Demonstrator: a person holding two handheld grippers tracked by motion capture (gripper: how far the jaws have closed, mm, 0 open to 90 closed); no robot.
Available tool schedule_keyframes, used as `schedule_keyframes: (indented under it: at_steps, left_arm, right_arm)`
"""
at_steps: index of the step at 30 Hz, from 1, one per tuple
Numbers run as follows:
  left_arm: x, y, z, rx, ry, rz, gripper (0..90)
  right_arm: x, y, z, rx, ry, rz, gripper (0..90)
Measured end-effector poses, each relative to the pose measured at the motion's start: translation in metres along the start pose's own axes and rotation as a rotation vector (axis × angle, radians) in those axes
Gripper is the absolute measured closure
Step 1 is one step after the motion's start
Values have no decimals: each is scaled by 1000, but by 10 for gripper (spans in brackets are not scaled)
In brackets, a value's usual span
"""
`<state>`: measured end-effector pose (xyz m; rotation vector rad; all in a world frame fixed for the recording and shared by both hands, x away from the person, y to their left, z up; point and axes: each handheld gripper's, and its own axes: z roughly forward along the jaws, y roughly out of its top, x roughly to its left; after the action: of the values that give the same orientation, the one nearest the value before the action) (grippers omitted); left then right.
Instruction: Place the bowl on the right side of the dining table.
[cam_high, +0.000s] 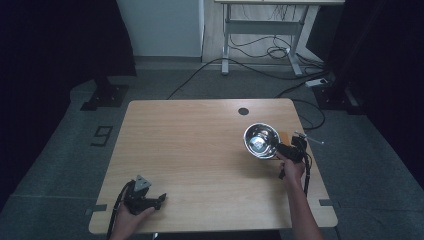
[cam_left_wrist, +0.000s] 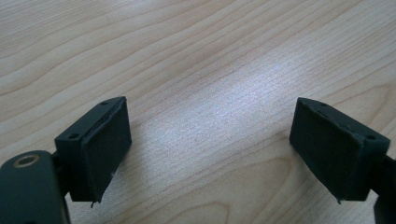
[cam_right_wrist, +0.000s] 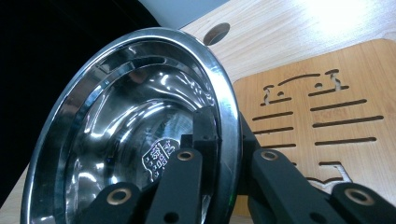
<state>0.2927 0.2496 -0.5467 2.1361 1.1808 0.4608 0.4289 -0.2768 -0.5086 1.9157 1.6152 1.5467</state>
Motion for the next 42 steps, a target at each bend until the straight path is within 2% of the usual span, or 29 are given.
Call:
schedule_keyframes:
  at_steps: [14, 22, 42]
  left_arm:
    - [0, 0, 0, 0, -1, 0, 123]
    - [0, 0, 0, 0, -1, 0, 123]
    - [0, 0, 0, 0, -1, 0, 123]
  right_arm:
    - [-5, 3, -4, -15, -9, 12, 854]
    - [-13, 8, -9, -35, -25, 25, 855]
    - [-41, 14, -14, -66, -106, 63, 856]
